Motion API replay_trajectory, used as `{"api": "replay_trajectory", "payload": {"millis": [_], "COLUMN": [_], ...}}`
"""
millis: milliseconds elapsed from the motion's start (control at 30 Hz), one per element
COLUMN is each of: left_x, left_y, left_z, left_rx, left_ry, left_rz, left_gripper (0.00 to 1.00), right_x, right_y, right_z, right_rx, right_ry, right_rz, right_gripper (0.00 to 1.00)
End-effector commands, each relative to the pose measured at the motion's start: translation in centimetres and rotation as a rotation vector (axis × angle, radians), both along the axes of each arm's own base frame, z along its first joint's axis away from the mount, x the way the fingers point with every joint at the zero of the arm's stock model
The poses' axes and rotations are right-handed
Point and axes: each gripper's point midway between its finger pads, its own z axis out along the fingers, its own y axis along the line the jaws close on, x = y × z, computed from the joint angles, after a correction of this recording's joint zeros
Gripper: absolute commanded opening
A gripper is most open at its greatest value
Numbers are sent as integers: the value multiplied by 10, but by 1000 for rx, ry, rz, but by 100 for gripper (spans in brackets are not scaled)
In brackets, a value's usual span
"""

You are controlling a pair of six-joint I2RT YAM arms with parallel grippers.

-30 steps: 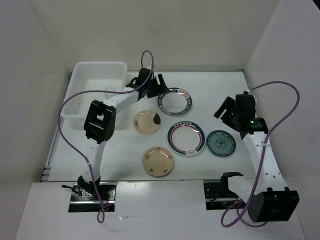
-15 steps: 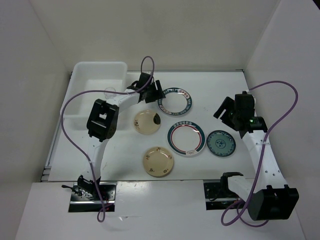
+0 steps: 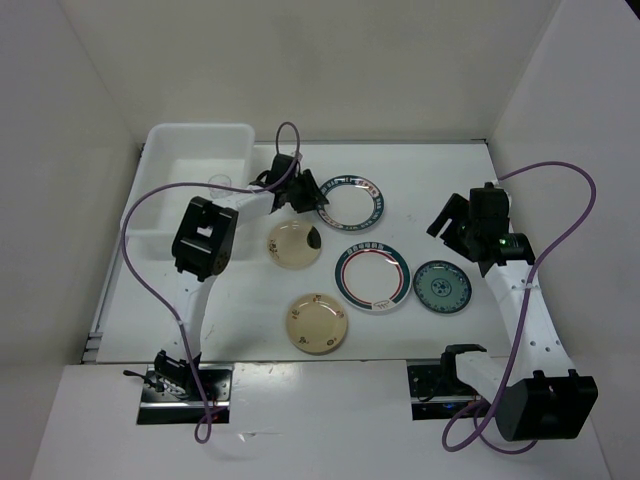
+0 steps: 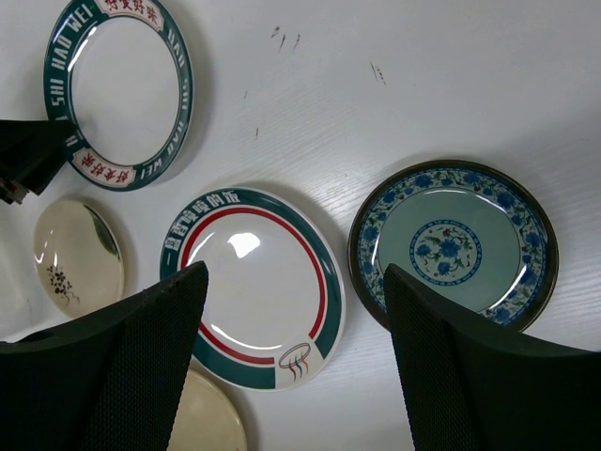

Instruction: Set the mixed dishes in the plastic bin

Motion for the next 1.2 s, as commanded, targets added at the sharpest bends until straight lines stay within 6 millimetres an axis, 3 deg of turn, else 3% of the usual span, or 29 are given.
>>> {"api": "replay_trajectory", "payload": {"millis": [0, 100, 367, 467, 567, 667, 700, 767, 900, 967, 1000, 1100, 1167], "left_x": [-18, -22, -24, -25, -19, -16, -7, -2, 17, 24, 27, 30, 37], "left_y": [-6, -5, -8, -8, -7, -9, -12, -14, -21, -15, -12, 17, 53], "left_z": [-31, -38, -44, -48, -41, -21, 1, 27, 148, 192, 244, 307, 334], "left_rx": [-46, -59, -105, -107, -109, -130, -150, -167, -240, -214, -233, -209, -195], "left_ry": [93, 116, 144, 158, 153, 129, 85, 46, -184, -276, -377, -485, -535], "left_rz": [-29, -11, 24, 31, 61, 66, 62, 58, 28, 42, 47, 116, 207], "left_gripper": [49, 38, 32, 12, 0, 0, 0, 0, 0, 0, 0, 0, 0], "right_x": [6, 6, 6, 5, 6, 6, 6, 5, 1, 0, 0, -1, -2], "right_y": [-1, -1, -1, -1, -1, -3, -2, -4, -9, -9, -9, -9, -9], "right_z": [4, 4, 4, 6, 10, 10, 13, 16, 21, 24, 24, 27, 29], "right_rx": [-9, -9, -9, -9, -10, -16, -9, -15, -24, -24, -24, -24, -24], "right_ry": [-31, -31, -31, -40, -59, -59, -70, -79, -106, -116, -116, -126, -136], "right_rz": [12, 12, 12, 12, 12, 5, -1, -8, -47, -47, -47, -47, -47], "right_gripper": [81, 81, 81, 81, 81, 81, 81, 81, 88, 96, 100, 100, 100]}}
